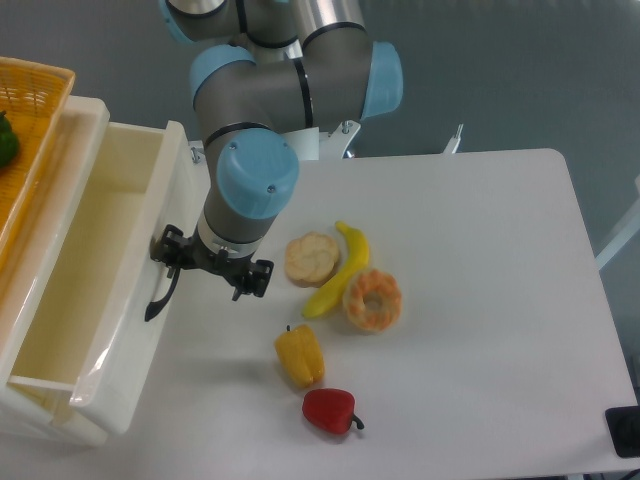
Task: Slide open the top white drawer
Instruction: 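Pull the handle away from the cabinet, sliding the drawer out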
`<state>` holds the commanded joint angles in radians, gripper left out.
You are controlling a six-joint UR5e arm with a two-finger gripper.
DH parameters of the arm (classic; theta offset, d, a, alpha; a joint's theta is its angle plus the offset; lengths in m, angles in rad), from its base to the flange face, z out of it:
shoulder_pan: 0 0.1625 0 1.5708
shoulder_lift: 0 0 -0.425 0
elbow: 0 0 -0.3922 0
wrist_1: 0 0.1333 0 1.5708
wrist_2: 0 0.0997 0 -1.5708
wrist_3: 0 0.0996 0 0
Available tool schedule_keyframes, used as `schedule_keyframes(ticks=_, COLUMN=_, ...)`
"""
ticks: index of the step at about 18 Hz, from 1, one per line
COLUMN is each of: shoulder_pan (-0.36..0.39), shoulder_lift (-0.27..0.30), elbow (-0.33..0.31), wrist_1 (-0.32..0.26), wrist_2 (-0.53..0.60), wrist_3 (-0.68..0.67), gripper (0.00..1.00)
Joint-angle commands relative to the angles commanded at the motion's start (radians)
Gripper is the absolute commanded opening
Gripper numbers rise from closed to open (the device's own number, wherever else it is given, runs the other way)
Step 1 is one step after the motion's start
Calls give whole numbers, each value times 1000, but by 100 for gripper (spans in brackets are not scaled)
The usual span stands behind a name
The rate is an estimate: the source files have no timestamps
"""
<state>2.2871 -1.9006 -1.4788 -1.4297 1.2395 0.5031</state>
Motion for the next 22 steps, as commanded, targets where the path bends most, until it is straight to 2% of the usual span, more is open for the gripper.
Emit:
schedule_keyframes(ticks=19, shoulder_pan=71, shoulder_lift=-5, elbow=2, wrist_1=-6, wrist_2=-2, wrist_3=49, gripper=100)
schedule_keyframes(ticks=22, shoulder_pan=77, shoulder_lift=-8, elbow=-6, wrist_1=-14, wrist_2=-40, wrist_3=38, gripper=100)
